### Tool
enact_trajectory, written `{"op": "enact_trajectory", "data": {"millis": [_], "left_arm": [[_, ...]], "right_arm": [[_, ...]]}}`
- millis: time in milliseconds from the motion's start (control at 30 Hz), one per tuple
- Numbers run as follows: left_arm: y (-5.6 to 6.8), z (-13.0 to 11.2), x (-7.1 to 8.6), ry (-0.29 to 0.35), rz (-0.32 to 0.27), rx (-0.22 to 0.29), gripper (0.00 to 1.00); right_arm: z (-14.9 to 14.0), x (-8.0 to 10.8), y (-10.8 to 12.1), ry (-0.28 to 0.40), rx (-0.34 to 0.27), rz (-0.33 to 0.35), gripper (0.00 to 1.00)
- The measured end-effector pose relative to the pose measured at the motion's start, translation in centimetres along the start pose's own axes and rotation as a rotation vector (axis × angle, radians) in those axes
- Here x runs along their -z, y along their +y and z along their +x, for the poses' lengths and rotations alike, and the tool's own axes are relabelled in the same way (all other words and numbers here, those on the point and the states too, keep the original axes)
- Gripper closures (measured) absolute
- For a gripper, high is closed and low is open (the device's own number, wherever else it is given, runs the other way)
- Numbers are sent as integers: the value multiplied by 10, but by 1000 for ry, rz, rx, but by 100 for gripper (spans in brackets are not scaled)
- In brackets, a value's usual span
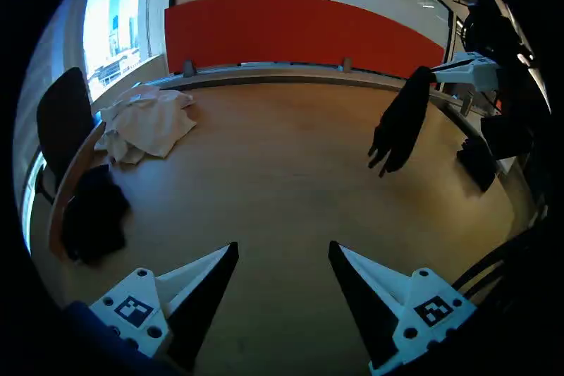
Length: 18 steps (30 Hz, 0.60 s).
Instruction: Fold towel
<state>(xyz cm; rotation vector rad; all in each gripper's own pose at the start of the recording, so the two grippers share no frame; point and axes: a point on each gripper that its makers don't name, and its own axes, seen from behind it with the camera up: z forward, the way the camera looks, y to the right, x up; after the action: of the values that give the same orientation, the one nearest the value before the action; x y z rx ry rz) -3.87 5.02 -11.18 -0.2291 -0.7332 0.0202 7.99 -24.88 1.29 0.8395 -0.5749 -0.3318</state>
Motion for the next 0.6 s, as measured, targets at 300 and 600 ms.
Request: {"op": "enact_trajectory", "data": {"millis": [300,600], "left_arm": [[3,3,-1,2,-4,-13,5],[2,5,-1,1,2,-20,5]], "right_arm": [[-7,22,20,1,-19,-31,94],[-22,49,53,-5,-47,-77,95]]}}
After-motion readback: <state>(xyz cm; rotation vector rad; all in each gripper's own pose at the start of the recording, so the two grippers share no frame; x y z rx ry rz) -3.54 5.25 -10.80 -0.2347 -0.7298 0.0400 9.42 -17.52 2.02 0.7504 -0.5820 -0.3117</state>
